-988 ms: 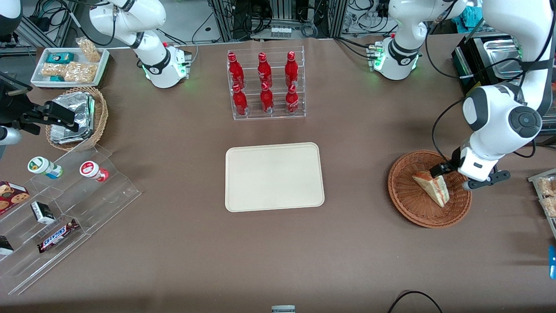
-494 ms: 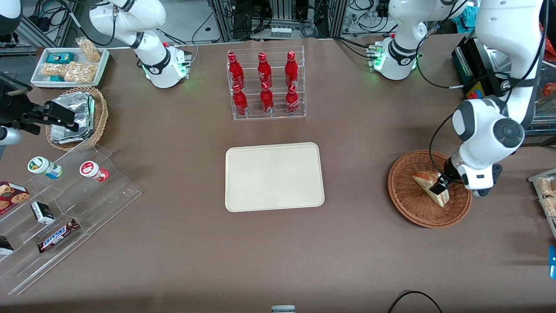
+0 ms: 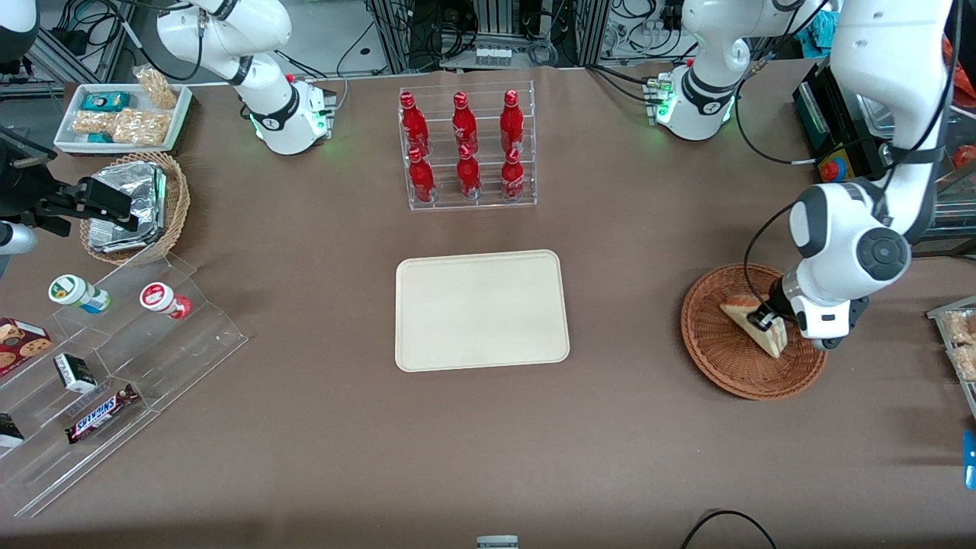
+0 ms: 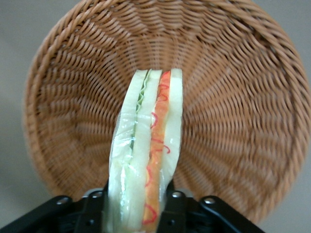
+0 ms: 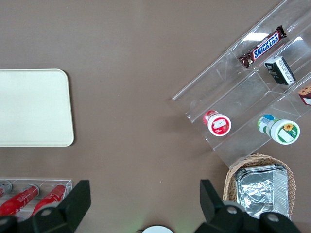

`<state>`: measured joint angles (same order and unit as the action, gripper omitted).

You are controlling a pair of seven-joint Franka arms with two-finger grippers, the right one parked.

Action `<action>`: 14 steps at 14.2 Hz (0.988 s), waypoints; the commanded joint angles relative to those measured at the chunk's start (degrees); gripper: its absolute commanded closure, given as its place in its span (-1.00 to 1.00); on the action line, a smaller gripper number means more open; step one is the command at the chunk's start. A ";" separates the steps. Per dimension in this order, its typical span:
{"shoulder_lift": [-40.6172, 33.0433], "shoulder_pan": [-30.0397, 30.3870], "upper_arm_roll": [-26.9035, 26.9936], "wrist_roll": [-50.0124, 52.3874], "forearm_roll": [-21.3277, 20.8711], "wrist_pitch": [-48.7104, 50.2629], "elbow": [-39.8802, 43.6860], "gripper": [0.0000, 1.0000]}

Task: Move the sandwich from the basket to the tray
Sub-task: 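Lift the sandwich and carry it over the cream tray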

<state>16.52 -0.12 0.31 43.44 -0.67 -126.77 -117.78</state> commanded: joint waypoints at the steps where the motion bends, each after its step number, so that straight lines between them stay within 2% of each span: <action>1: -0.62 -3.90 -0.40 -4.32 -0.56 13.00 8.94 0.96; 4: 2.54 -10.49 -0.49 -17.20 -0.12 14.44 13.70 0.91; 5: 4.38 -13.38 -1.53 -18.20 0.67 14.36 15.54 0.92; 9: 12.64 -25.07 -2.07 -12.44 4.36 13.92 25.20 1.00; 12: 19.31 -33.51 -1.98 -2.17 4.37 12.43 32.93 1.00; 14: 22.23 -37.91 -1.98 3.73 4.10 9.27 35.24 1.00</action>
<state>34.48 -34.20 -2.74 42.52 3.02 -116.40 -87.94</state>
